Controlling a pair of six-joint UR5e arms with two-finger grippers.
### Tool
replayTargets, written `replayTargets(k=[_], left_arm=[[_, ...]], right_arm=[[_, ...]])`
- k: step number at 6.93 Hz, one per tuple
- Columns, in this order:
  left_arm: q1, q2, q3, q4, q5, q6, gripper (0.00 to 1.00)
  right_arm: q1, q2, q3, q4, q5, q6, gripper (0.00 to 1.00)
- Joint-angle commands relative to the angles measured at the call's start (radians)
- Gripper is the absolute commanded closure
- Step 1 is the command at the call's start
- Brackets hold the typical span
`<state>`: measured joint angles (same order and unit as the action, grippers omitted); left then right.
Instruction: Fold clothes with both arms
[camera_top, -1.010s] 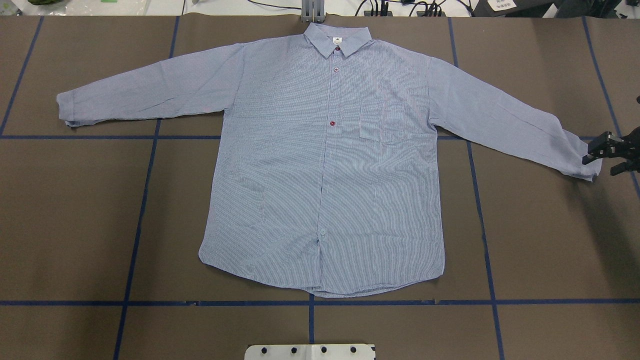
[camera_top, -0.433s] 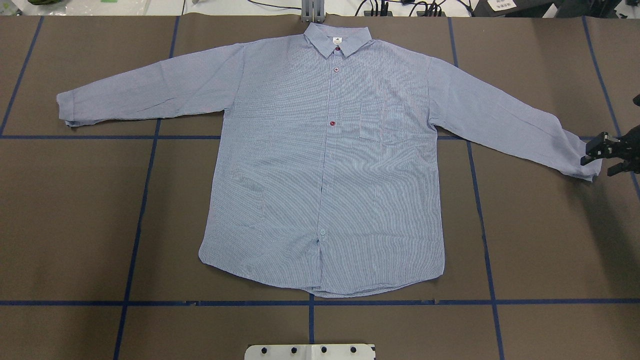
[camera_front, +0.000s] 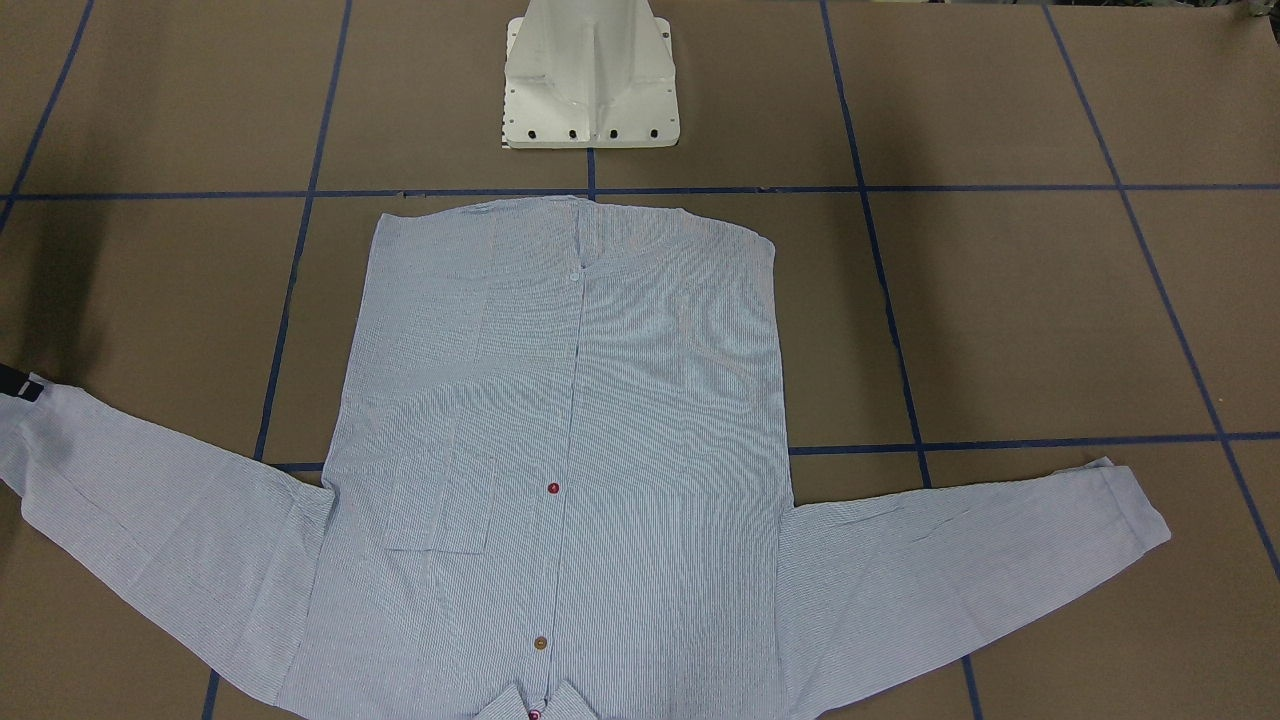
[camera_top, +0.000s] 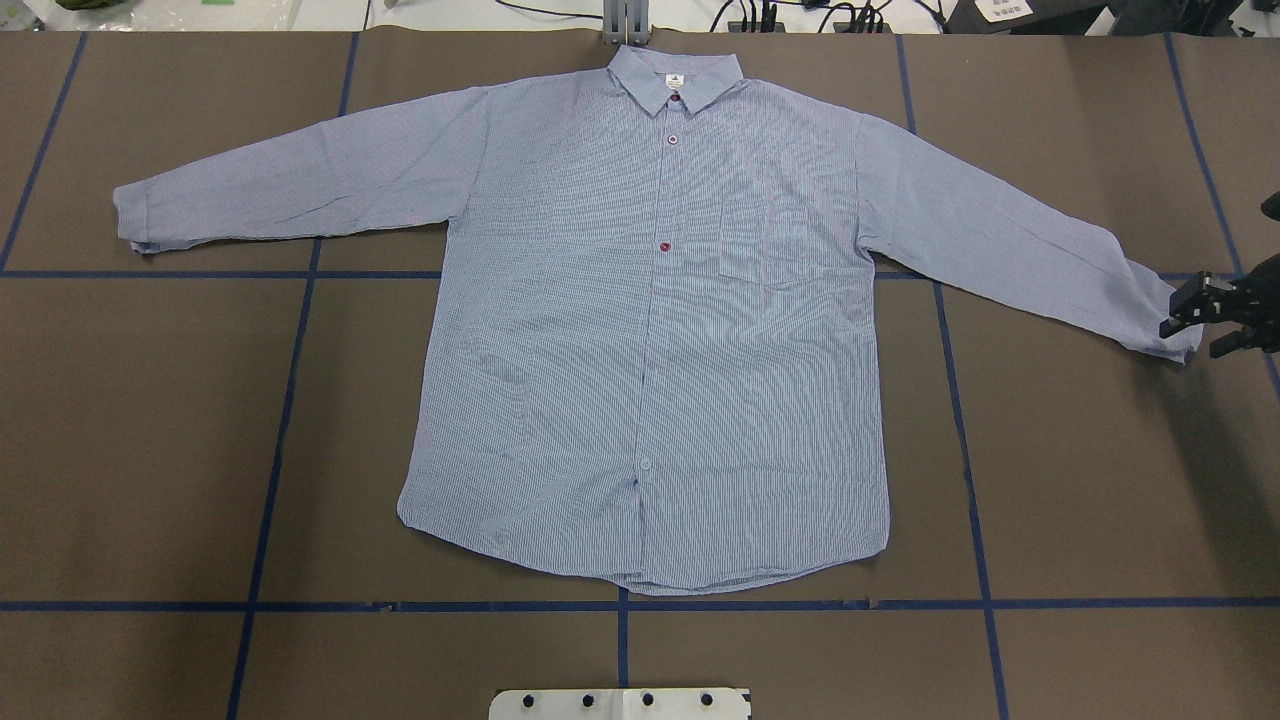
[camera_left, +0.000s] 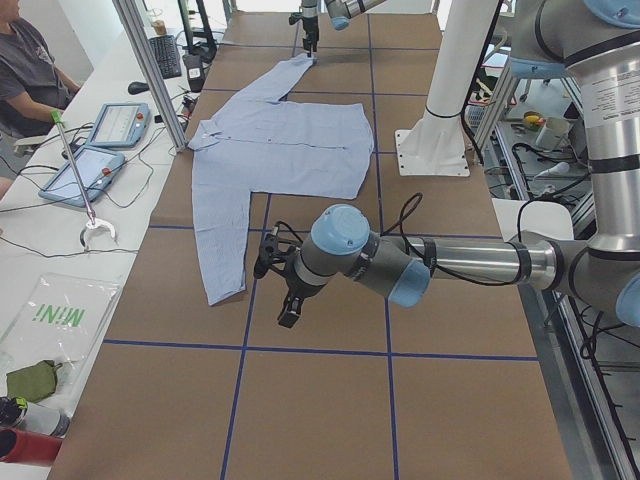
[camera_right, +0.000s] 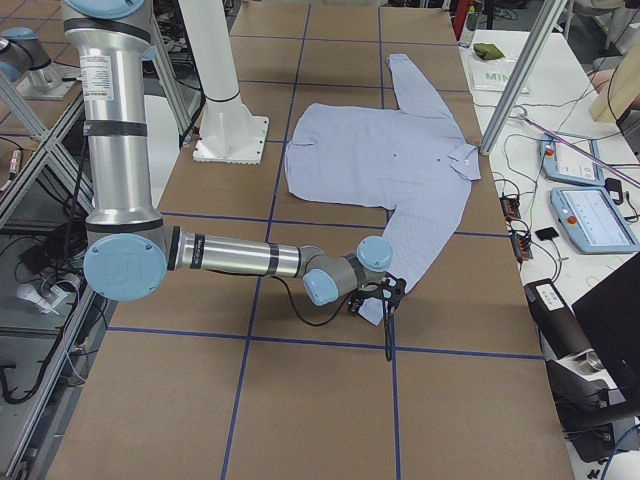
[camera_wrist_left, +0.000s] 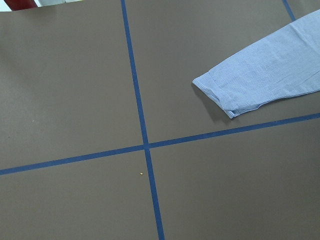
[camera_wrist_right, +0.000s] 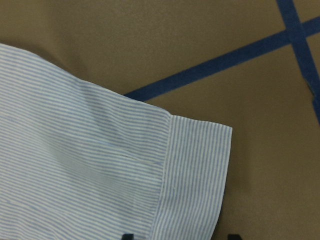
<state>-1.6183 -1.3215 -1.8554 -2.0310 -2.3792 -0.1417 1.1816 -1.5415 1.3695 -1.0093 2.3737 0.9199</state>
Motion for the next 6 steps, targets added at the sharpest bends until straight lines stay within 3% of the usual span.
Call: replayTargets(k=[1,2,3,5,6], left_arm=[[0.000,0.004,-0.002,0.000,0.000,0.001,0.01],[0.000,0.004,-0.002,0.000,0.000,0.002,0.01],[0.000,0.007,-0.004,0.000,0.000,0.002,0.01],[0.000,0.008,-0.005,-0.002,0.000,0.002,0.01],[0.000,0.008,-0.005,-0.002,0.000,0.002,0.01]], right_arm=[[-0.007,-0.002,-0.007,0.000,-0.001,0.000,0.38],[-0.007,-0.002,-0.007,0.000,-0.004,0.002,0.65],[-0.007,0.000,-0.009,-0.002,-0.002,0.022,1.00],[-0.007,0.007,0.015,0.000,0.013,0.031,1.00],[-0.007,0.012,0.072,0.000,0.034,0.084,1.00]])
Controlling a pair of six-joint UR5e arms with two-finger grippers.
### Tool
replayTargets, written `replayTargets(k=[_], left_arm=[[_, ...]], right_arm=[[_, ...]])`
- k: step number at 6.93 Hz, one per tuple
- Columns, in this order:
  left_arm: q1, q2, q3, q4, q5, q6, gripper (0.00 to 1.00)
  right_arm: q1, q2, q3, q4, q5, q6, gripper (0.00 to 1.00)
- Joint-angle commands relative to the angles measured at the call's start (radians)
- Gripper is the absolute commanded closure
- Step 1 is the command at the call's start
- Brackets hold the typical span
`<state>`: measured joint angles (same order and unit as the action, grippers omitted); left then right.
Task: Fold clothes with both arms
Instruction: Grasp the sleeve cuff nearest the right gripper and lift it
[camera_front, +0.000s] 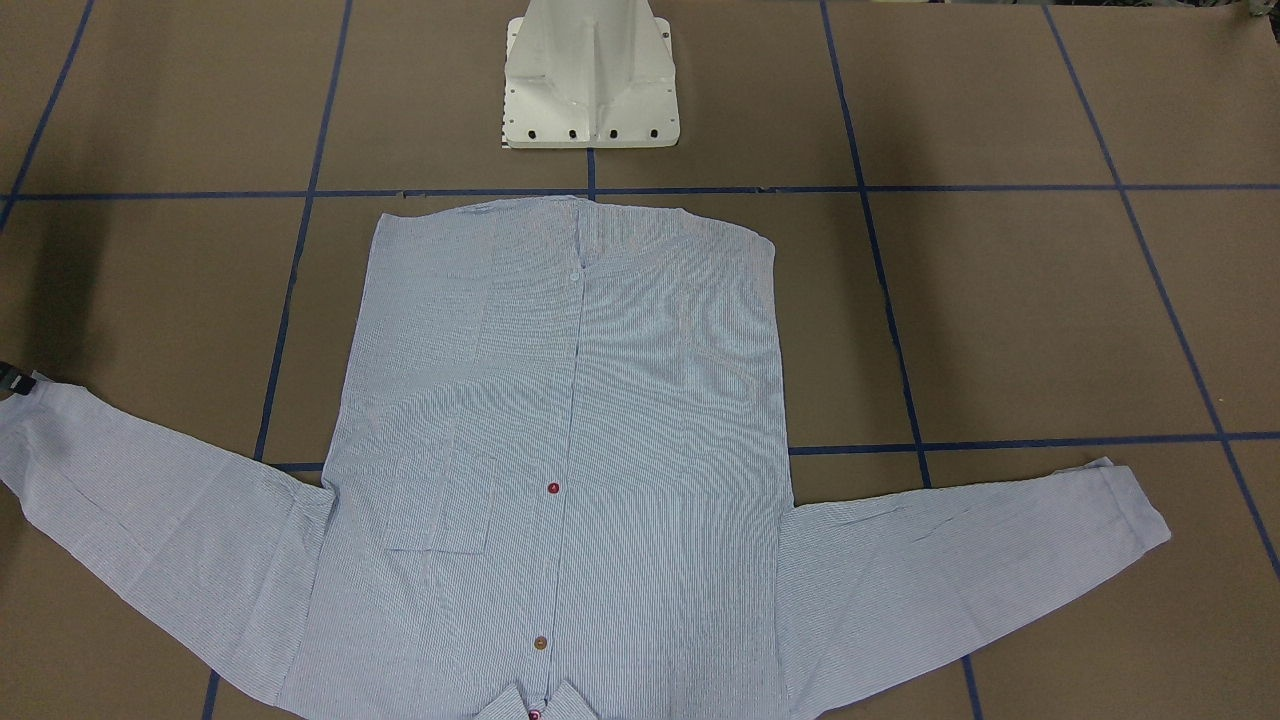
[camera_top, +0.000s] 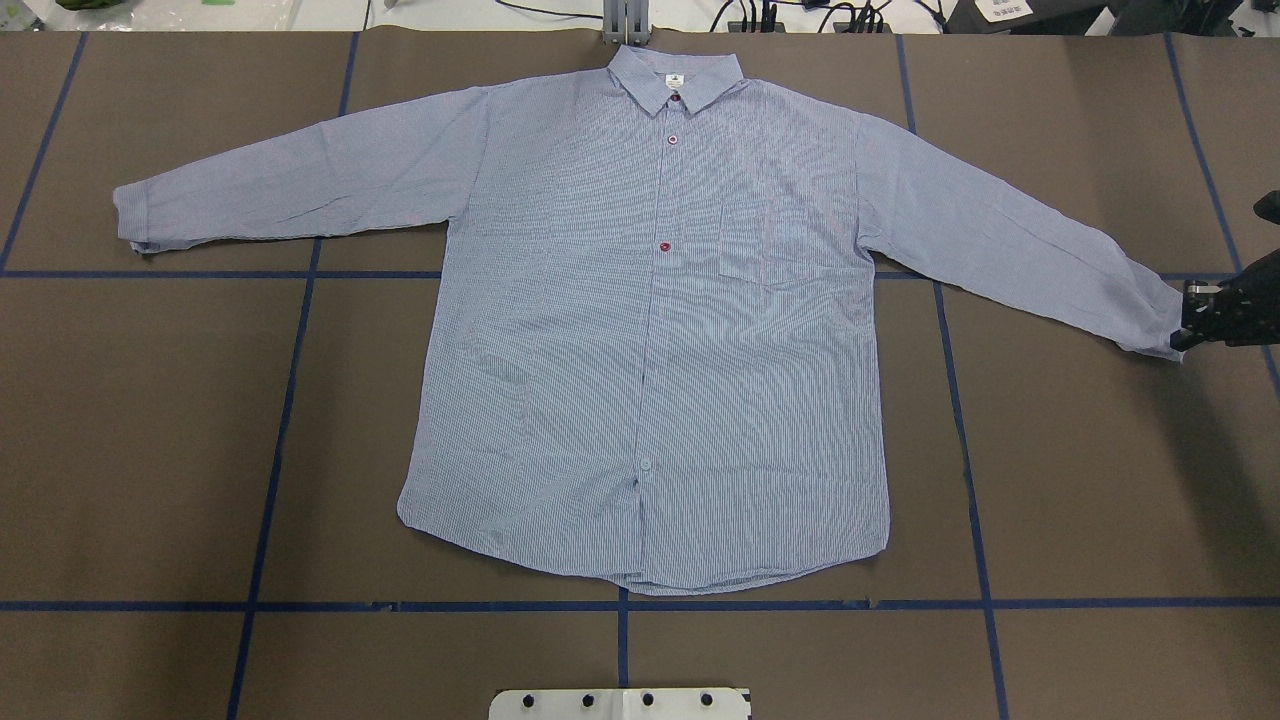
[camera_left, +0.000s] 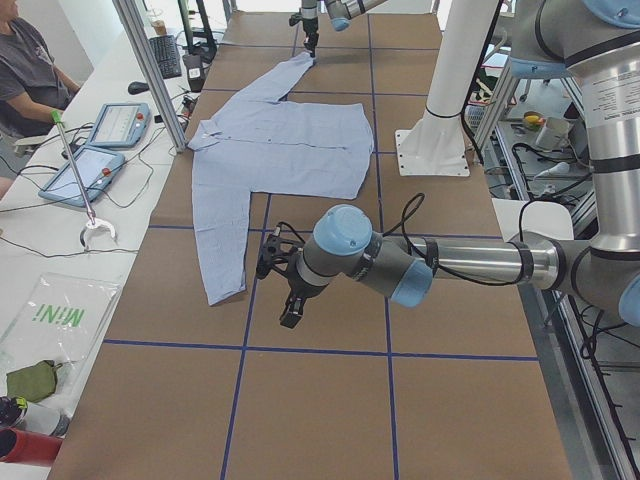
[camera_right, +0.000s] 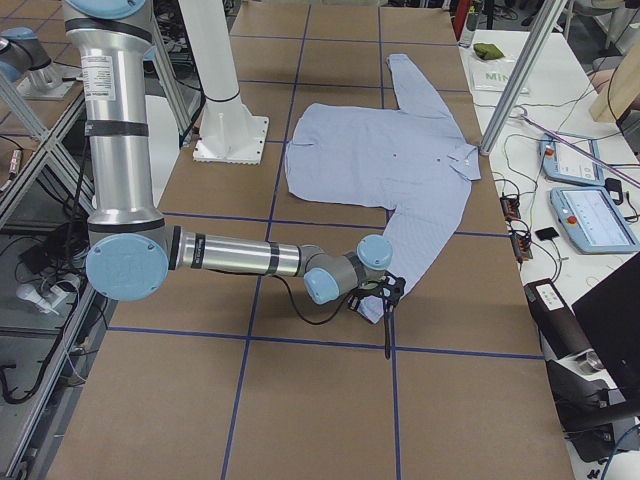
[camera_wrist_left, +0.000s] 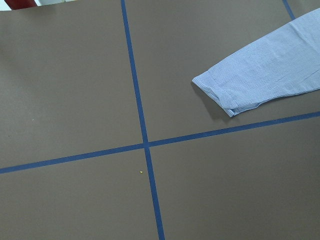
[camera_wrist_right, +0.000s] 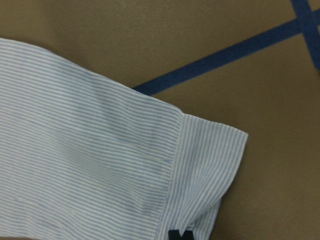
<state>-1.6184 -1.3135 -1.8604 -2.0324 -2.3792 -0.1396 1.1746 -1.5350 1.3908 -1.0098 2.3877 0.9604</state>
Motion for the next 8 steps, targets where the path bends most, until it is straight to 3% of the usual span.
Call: replayTargets(k=[1,2,4,6,8], left_arm=[[0.000,0.000,0.000,0.000,0.000,0.000,0.01],[0.000,0.000,0.001,0.001,0.000,0.000,0.01],[0.000,0.008,0.003,0.001,-0.020,0.000,0.01],[0.000,0.011,0.006,0.000,-0.021,0.000,0.01],[0.000,0.013,0.006,0.001,-0.021,0.000,0.01]], right_arm=[[0.000,0.031,0.113,-0.013,0.022,0.116,1.00],[-0.006,0.109,0.114,-0.013,0.022,0.215,1.00],[-0.136,0.307,0.100,-0.015,-0.008,0.436,1.00],[-0.228,0.496,0.073,-0.071,-0.138,0.553,1.00],[-0.249,0.704,-0.022,-0.133,-0.188,0.590,1.00]])
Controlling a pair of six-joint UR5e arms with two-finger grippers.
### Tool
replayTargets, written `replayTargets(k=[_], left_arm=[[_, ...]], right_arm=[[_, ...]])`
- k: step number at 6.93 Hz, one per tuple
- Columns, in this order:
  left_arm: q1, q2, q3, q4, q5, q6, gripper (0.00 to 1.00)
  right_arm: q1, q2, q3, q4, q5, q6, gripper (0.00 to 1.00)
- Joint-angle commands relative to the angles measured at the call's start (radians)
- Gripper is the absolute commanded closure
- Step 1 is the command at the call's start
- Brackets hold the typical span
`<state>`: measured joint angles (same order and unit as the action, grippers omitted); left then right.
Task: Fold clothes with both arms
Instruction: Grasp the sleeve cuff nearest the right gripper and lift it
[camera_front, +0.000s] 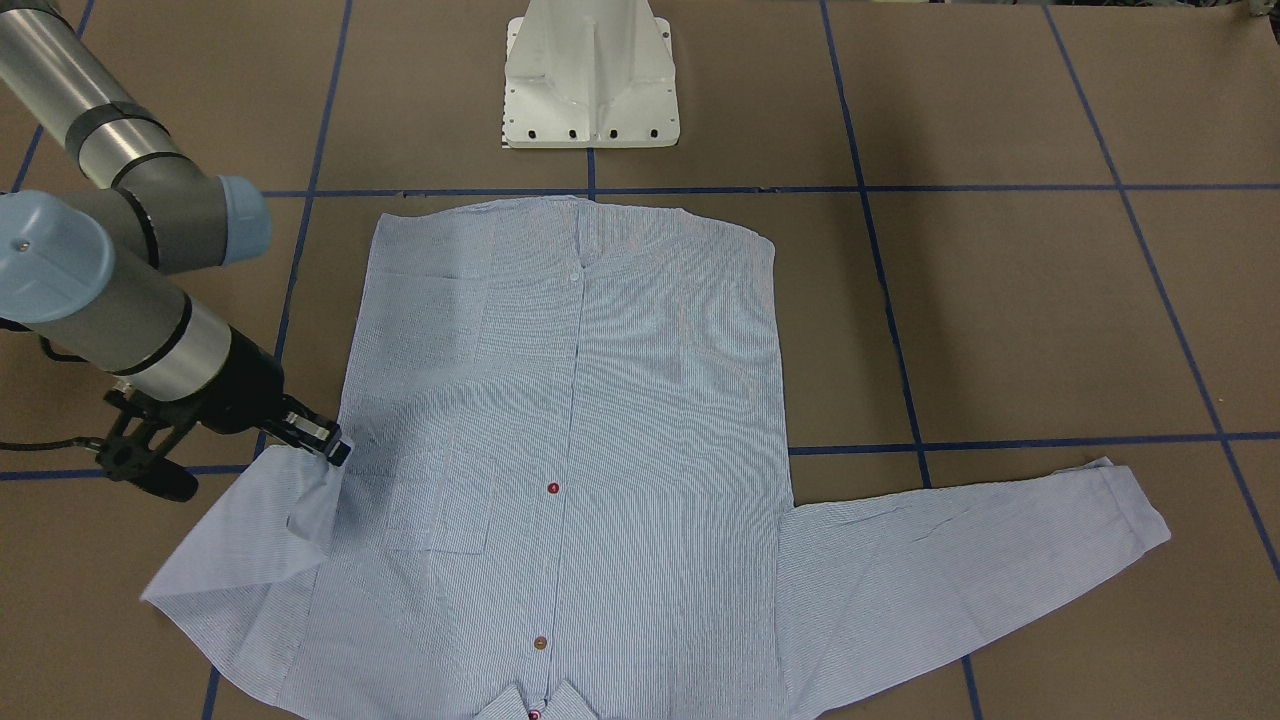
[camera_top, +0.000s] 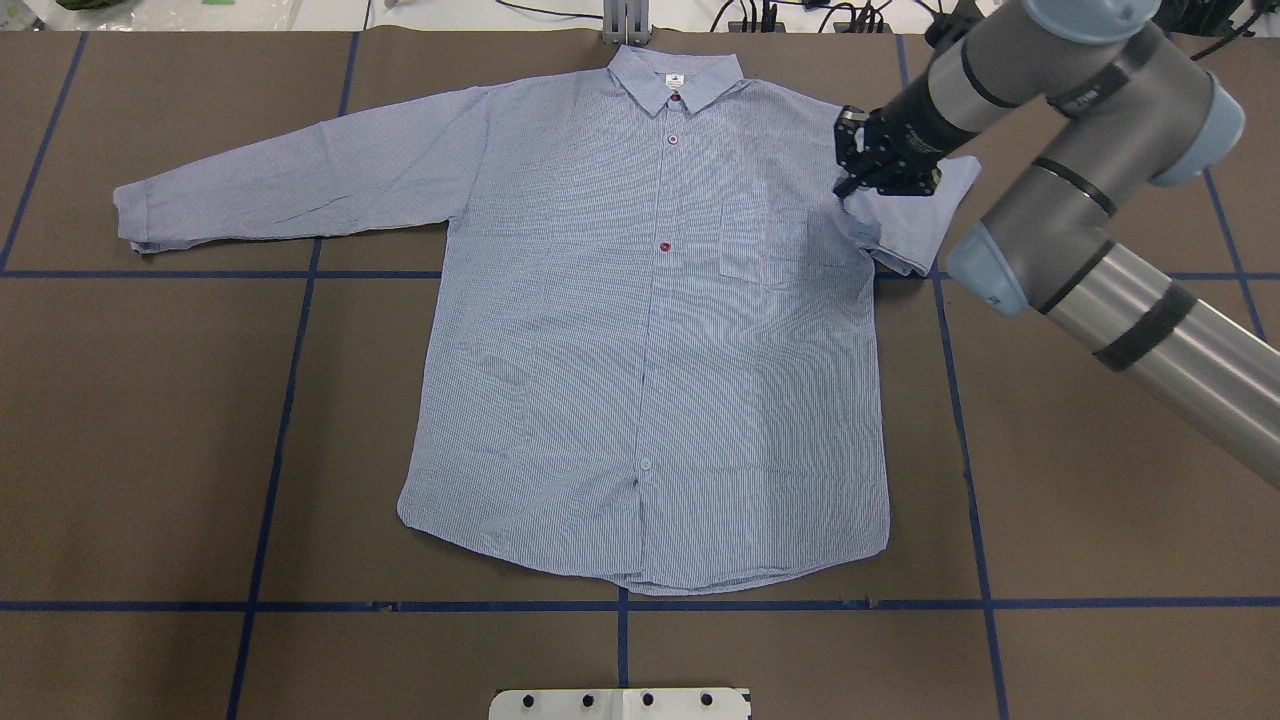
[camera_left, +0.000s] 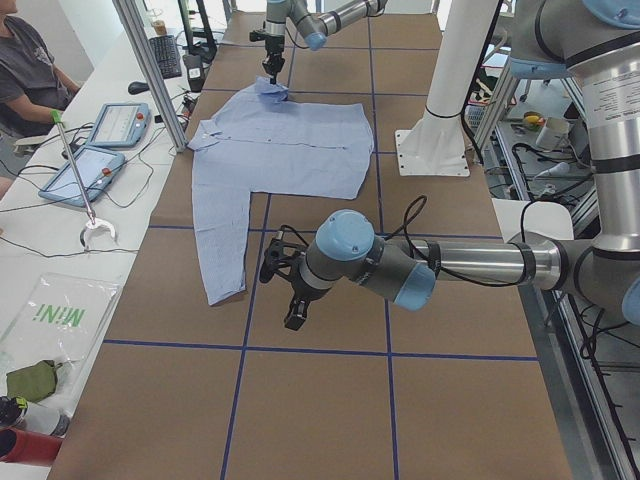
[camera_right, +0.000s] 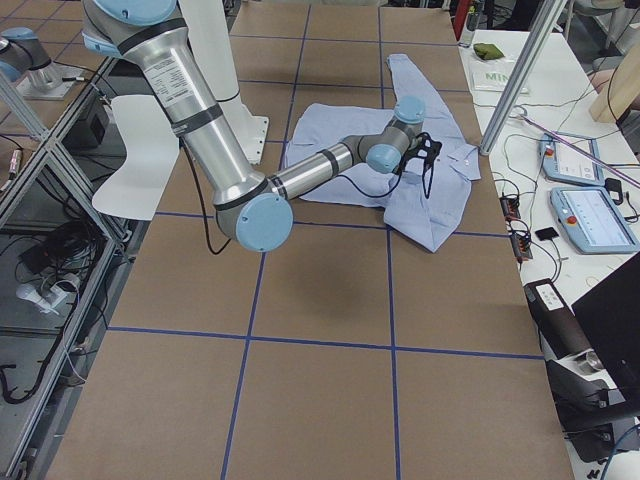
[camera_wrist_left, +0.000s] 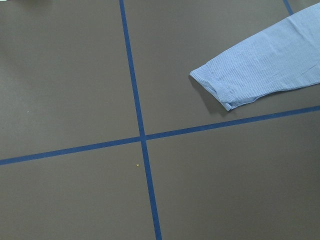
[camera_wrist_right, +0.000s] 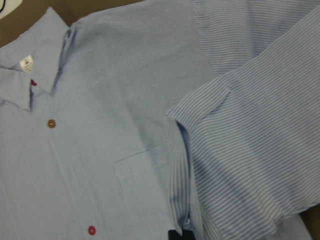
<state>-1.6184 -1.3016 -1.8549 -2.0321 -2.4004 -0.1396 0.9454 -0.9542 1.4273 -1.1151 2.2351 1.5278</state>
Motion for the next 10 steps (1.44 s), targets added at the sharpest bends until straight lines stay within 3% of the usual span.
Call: replayTargets(k=[1,4,9,10], left_arm=[[0.000,0.001,-0.003,0.003,-0.002,0.000,0.01],[0.000,0.011,-0.004,0.000,-0.014,0.000,0.01],[0.002,0.013,-0.004,0.000,-0.016,0.000,0.01],[0.002,0.018,-0.004,0.000,-0.017,0.000,0.01]], right_arm=[[-0.069,0.244,-0.162,-0.023,-0.105,0.053,1.00],[-0.160,0.374,-0.284,0.006,-0.224,0.078,1.00],[-0.212,0.411,-0.321,0.067,-0.325,0.115,1.00],[-0.226,0.449,-0.353,0.069,-0.378,0.135,1.00]])
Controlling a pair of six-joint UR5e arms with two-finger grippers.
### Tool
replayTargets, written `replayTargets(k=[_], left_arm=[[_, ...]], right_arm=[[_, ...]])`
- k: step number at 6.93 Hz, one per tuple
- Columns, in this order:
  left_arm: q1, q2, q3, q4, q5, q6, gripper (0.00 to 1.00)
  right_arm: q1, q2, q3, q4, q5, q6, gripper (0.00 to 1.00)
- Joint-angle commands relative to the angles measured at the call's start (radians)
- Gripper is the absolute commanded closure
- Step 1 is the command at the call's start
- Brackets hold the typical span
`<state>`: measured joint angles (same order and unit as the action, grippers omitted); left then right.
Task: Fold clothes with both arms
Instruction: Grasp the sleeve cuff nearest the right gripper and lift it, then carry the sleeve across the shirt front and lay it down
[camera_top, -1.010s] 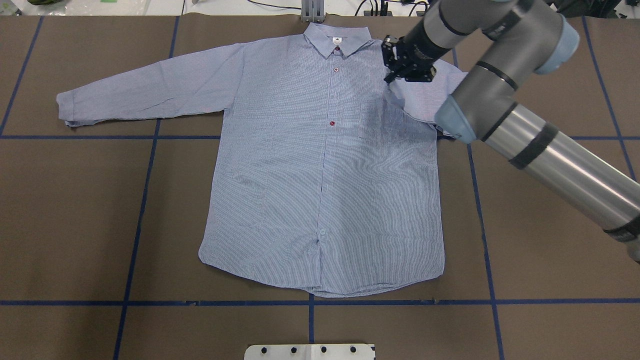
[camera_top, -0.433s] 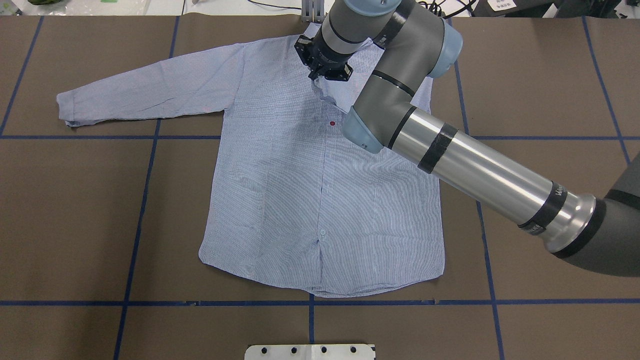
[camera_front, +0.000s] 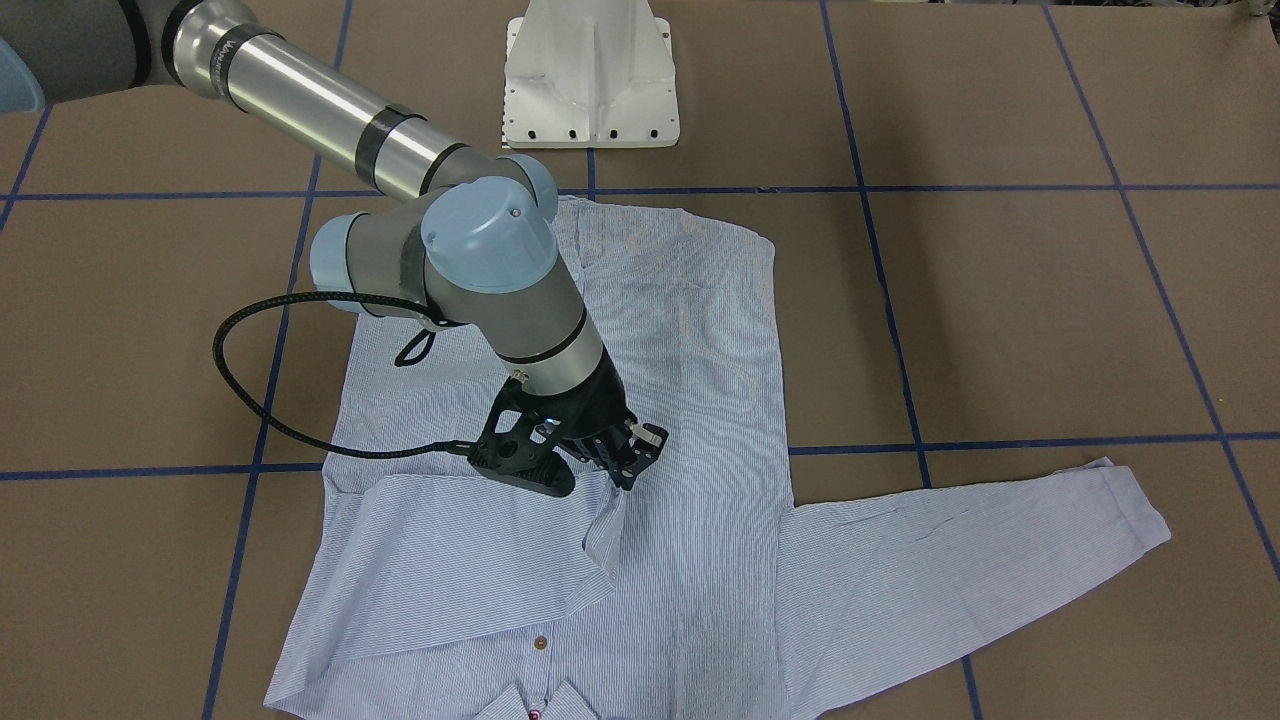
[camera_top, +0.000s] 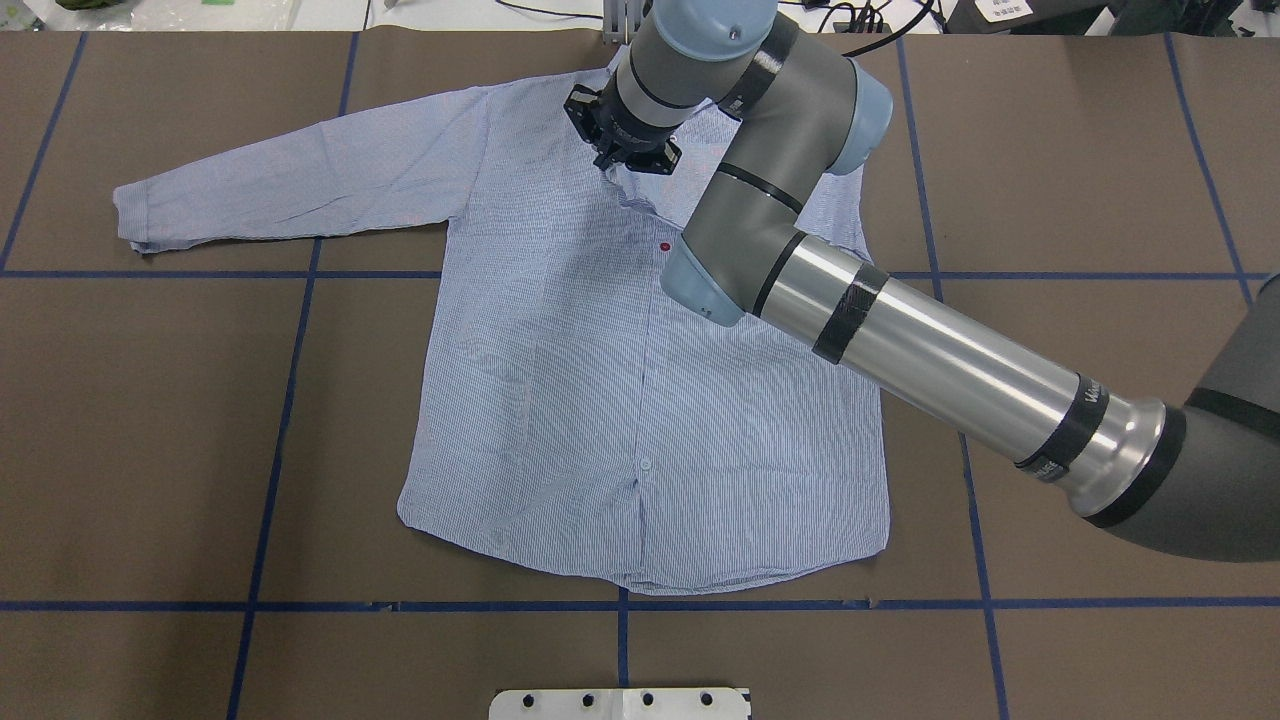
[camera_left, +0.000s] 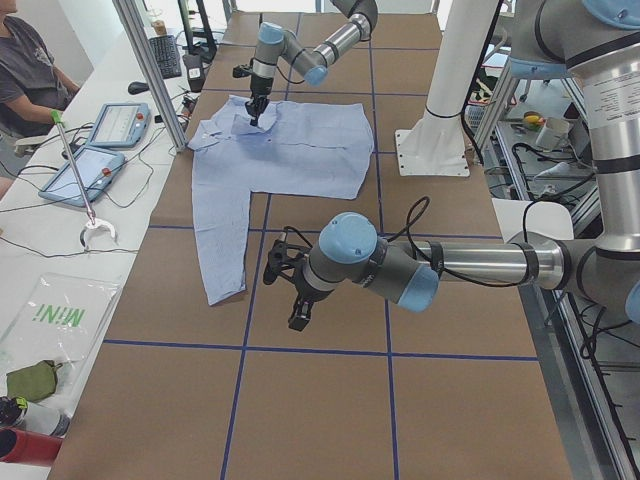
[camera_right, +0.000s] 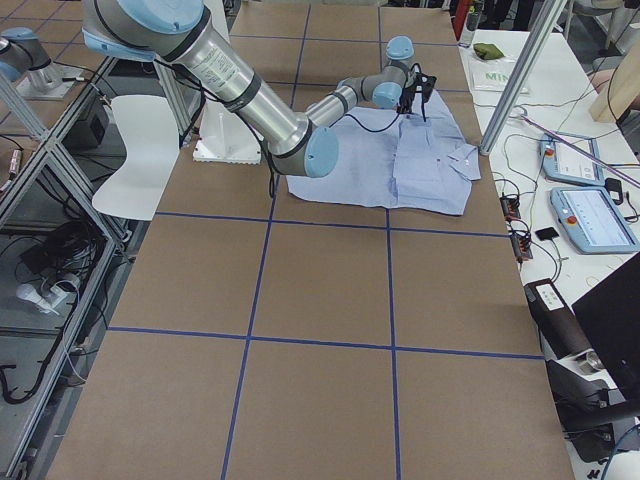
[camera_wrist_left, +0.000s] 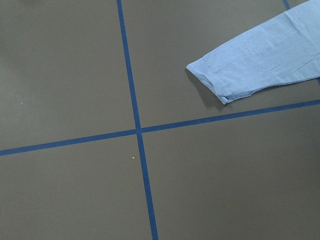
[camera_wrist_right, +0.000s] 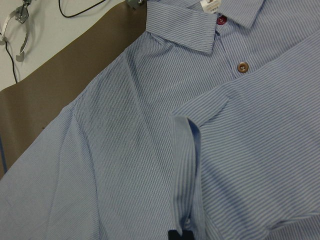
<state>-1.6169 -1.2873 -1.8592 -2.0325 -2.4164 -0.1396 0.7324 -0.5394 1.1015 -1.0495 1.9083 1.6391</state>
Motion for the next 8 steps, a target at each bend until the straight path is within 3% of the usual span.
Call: replayTargets(k=[1,4,5,6,7,8], left_arm=[[0.000,0.005,0.000,0.000,-0.004,0.000,0.01],[0.000,0.005,0.000,0.000,-0.012,0.000,0.01],[0.002,0.005,0.002,0.000,-0.015,-0.002,0.01],[0.005,0.005,-0.001,-0.002,-0.044,0.000,0.01],[0.005,0.005,0.002,-0.008,-0.105,-0.008,0.01],[0.011,0.003,0.005,-0.012,-0.107,-0.014,0.02]], right_arm=[[-0.030,0.050,-0.064,0.044,-0.090,0.036,1.00],[-0.060,0.058,-0.084,0.082,-0.171,0.068,1.00],[-0.073,0.067,-0.100,0.080,-0.195,0.068,0.30],[-0.117,0.071,-0.103,0.080,-0.263,0.070,0.01],[-0.137,0.087,-0.112,0.080,-0.282,0.083,0.00],[-0.140,0.099,-0.112,0.079,-0.282,0.105,0.00]])
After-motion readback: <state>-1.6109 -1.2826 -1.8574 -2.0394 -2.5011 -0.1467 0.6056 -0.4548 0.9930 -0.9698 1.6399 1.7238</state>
